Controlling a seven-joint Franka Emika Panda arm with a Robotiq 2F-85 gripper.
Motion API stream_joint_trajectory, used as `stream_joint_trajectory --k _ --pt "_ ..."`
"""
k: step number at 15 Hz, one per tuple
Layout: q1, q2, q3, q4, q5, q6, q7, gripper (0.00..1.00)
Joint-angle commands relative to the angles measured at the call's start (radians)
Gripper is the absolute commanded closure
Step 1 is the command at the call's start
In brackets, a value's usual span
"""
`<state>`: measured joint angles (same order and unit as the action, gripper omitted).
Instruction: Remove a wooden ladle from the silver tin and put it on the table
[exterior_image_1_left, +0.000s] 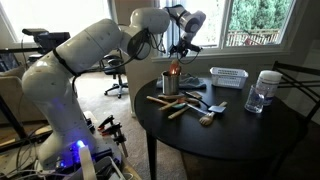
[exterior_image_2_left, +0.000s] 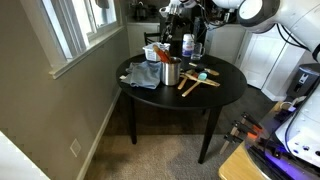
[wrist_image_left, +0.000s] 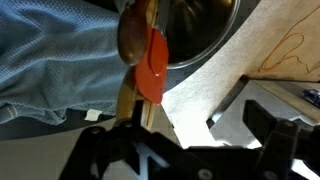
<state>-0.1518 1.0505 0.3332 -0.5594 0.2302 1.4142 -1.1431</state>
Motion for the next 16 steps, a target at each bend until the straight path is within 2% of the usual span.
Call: stream_joint_trajectory --k 1,7,16 --pt "0.022 0.011 -0.039 0.03 -0.04 0.029 0.038 0.0" --pt "0.04 0.063 -0.069 0.056 -0.036 0.047 0.042 0.0" --pt "0.062 0.093 -0.091 0.087 -0.024 0.149 0.019 0.0"
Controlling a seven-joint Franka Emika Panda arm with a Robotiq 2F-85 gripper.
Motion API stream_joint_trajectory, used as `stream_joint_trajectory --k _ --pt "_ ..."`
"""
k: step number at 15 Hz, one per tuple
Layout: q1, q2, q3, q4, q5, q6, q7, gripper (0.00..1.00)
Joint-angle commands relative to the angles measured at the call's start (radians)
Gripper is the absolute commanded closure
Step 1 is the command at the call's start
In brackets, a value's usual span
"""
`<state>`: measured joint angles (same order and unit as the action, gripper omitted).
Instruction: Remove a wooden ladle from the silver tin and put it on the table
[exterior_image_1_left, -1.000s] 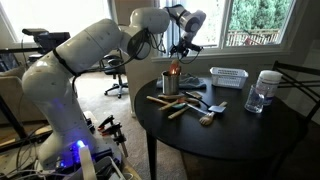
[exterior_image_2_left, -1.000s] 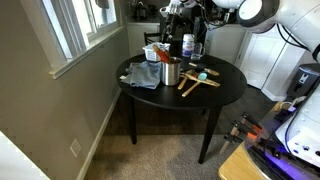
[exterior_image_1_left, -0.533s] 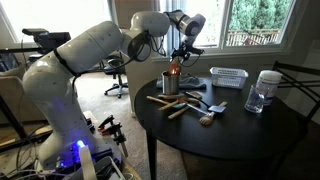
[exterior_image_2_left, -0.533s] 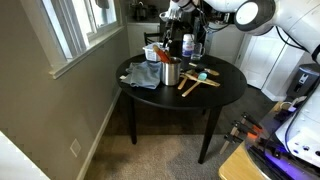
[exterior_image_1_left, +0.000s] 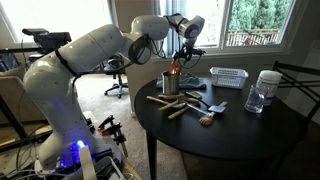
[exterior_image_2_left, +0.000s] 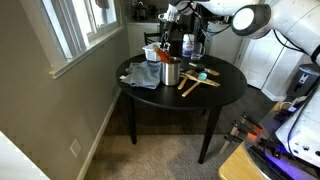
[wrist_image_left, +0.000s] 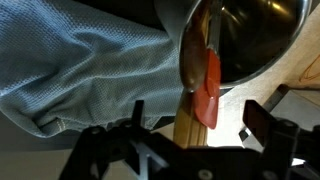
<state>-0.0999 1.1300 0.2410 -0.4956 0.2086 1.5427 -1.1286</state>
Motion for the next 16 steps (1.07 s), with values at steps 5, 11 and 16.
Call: stream_joint_trajectory --k 5,11,16 --pt "0.023 0.005 -0.017 0.006 -0.018 -0.058 0.033 0.0" --pt "0.034 -0.002 -0.048 0.015 -0.025 -0.095 0.031 0.39" --pt "0.052 0.053 -0.072 0.146 -0.033 -0.17 0.041 0.73"
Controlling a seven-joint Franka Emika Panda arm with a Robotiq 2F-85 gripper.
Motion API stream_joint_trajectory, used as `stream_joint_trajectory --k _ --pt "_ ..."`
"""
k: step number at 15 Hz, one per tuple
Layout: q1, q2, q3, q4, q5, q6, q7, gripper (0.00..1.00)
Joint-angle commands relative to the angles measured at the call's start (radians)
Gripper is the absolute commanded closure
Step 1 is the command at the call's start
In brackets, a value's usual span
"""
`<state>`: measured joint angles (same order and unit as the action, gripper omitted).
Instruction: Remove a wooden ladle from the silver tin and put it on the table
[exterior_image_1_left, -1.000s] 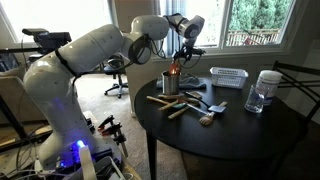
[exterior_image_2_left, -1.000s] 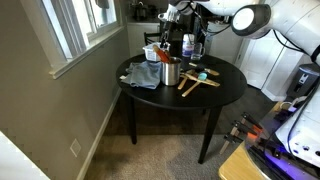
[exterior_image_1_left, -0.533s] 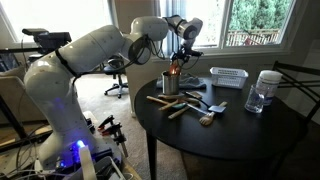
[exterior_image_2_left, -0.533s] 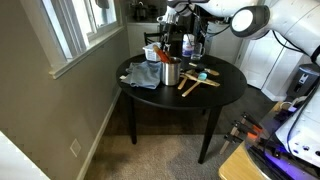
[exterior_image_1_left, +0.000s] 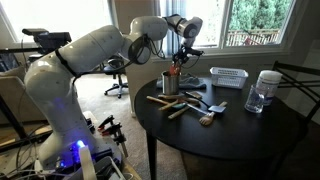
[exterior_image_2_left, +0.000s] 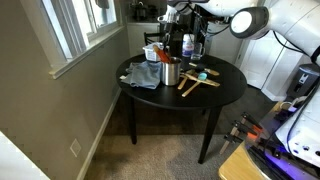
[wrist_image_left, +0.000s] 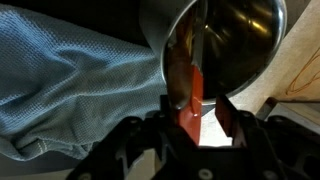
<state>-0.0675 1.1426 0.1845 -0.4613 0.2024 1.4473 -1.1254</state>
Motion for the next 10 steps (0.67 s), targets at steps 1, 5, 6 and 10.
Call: stream_joint_trajectory --k 1,5,6,10 --pt "0.011 -0.021 -0.022 0.007 -0.023 -0.036 0.025 0.78" --pt "0.015 -0.019 -0.029 0.013 -0.017 -0.037 0.022 0.94" --pt "0.016 -0.018 -0.03 0.013 -0.017 -0.036 0.022 0.94" --pt "0.017 -0.019 -0.032 0.013 -0.015 -0.037 0.021 0.92"
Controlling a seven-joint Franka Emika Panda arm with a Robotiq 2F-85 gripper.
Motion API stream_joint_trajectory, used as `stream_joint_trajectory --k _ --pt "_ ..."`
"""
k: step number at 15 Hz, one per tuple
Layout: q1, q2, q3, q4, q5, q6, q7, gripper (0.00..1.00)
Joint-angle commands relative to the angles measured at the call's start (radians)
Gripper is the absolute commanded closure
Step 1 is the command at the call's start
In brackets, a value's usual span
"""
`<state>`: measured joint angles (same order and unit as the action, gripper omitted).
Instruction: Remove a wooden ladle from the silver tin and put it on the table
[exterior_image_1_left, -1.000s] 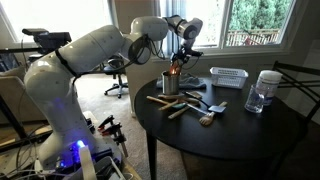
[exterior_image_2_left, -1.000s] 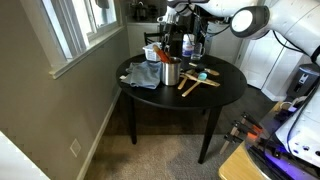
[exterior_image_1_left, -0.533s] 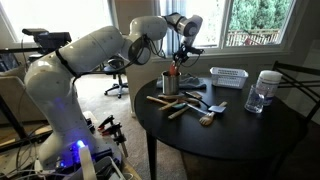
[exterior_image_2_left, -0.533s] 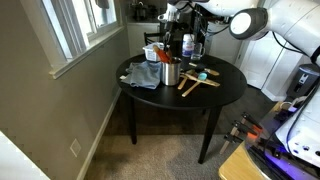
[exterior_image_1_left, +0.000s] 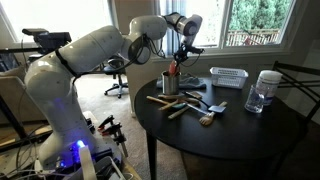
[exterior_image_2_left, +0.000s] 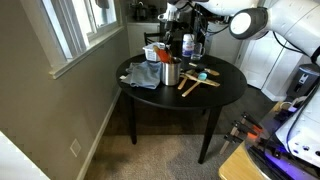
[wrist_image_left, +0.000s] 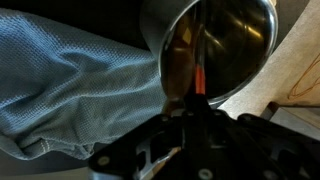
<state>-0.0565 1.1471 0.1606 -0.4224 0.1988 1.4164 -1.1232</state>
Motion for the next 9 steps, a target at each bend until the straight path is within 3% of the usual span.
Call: stream_joint_trajectory --k 1,9 --pt "0.005 -0.025 -0.007 -0.026 -0.01 -0.009 0.018 0.91" --pt "0.028 -0.1 -0.02 0.04 -0.023 0.014 0.021 0.92"
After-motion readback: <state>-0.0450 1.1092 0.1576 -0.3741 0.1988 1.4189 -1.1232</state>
